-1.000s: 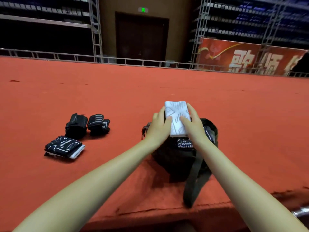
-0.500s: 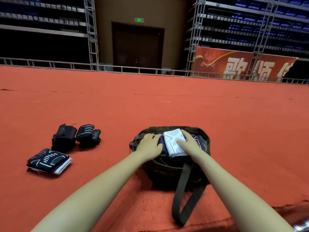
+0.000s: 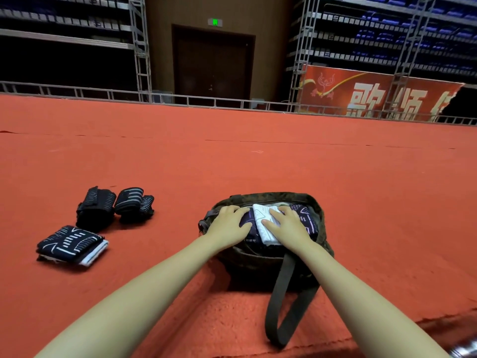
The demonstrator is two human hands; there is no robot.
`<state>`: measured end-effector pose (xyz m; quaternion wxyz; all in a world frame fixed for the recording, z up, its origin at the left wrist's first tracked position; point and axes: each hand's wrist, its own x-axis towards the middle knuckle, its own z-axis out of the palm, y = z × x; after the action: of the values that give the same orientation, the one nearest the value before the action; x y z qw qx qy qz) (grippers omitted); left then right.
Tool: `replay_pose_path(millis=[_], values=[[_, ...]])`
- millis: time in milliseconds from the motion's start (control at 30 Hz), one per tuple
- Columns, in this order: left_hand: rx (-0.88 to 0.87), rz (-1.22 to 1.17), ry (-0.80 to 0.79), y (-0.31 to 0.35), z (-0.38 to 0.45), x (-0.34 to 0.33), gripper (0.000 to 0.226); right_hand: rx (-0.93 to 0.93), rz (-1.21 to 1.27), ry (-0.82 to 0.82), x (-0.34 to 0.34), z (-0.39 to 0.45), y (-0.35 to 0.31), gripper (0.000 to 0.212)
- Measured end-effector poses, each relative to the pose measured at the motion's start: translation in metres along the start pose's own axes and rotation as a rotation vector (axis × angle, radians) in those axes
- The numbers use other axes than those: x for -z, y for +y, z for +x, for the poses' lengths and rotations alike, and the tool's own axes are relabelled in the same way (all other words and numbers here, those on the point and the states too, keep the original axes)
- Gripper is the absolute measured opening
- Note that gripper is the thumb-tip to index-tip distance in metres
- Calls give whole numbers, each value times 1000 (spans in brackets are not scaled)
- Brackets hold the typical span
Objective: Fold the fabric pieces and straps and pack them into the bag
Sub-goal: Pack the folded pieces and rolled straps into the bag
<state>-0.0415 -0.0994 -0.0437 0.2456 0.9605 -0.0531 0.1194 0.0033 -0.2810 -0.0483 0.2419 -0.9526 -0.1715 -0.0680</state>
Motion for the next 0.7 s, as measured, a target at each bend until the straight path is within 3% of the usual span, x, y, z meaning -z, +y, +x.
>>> replay_pose_path(millis=[100, 233, 300, 467, 700], values=[[-60, -168, 81, 2, -6, 16, 46, -35, -36, -30, 9, 4, -6, 53], [-93, -327, 191, -1, -26, 50, 40, 61, 34, 251, 17, -4, -31, 45], [-72, -299, 221, -13, -38, 70, 39, 114, 151, 296, 17, -9, -59, 41], [170, -194, 254, -85, -73, 102, 38, 255, 369, 142, -11, -11, -142, 35], [630, -139, 386, -218, -131, 131, 42, 268, 352, -137, -86, -10, -220, 34]])
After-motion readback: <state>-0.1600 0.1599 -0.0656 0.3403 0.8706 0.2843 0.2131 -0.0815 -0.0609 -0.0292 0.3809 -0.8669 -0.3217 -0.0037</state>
